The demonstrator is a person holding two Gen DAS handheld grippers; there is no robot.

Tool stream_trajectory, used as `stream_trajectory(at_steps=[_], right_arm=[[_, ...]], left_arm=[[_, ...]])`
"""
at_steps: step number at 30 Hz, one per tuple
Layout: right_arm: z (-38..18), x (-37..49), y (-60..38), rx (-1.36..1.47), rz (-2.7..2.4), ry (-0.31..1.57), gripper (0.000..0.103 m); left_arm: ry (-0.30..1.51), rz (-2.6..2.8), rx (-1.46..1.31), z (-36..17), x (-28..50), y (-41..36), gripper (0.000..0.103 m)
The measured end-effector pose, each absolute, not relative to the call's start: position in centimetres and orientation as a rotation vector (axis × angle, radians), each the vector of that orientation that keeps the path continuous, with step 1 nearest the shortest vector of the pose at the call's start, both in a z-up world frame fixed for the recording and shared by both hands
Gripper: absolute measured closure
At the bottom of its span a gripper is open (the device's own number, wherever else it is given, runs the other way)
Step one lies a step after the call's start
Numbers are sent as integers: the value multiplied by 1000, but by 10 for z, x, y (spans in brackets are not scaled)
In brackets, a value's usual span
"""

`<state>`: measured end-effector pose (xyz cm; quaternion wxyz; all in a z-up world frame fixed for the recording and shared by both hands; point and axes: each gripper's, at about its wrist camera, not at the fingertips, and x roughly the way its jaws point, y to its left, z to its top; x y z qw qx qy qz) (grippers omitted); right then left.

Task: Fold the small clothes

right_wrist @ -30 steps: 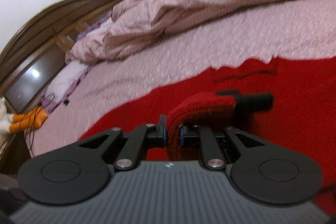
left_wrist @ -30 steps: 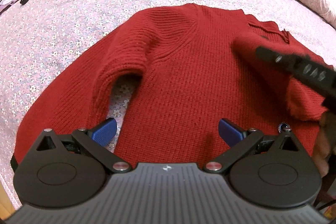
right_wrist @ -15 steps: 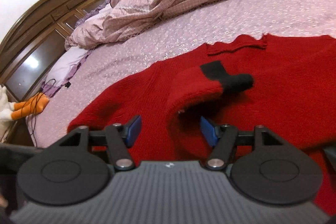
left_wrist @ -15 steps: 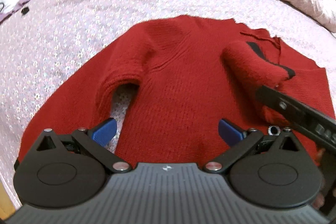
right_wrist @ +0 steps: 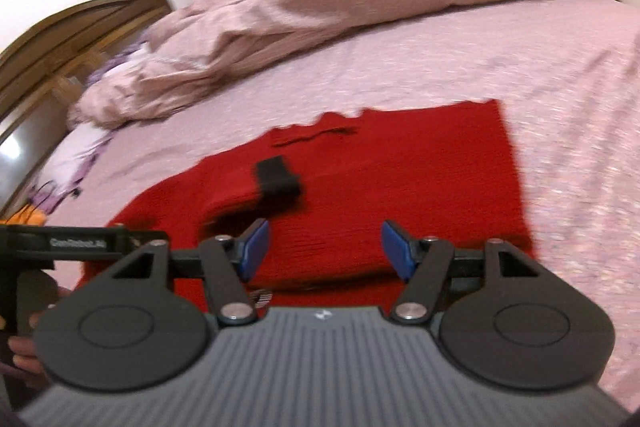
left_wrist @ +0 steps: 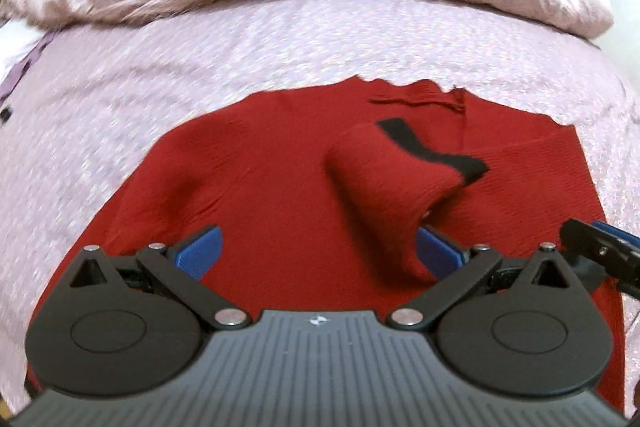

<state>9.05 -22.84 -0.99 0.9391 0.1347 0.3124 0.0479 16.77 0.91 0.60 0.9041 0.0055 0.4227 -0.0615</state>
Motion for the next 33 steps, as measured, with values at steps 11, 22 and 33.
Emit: stream_trajectory(at_steps=[11,22,33], right_arm=[[-33,104,-286,370,-54,632,39],[-40,111,-288,335,-56,630,40],[-36,113,-284,303,-55,638,40]], left_arm=[[838,-127,140,-28,214,-34,0],[792,-2,57,-22,208,41,0],[798,-120,-30,-36,212,81,22]])
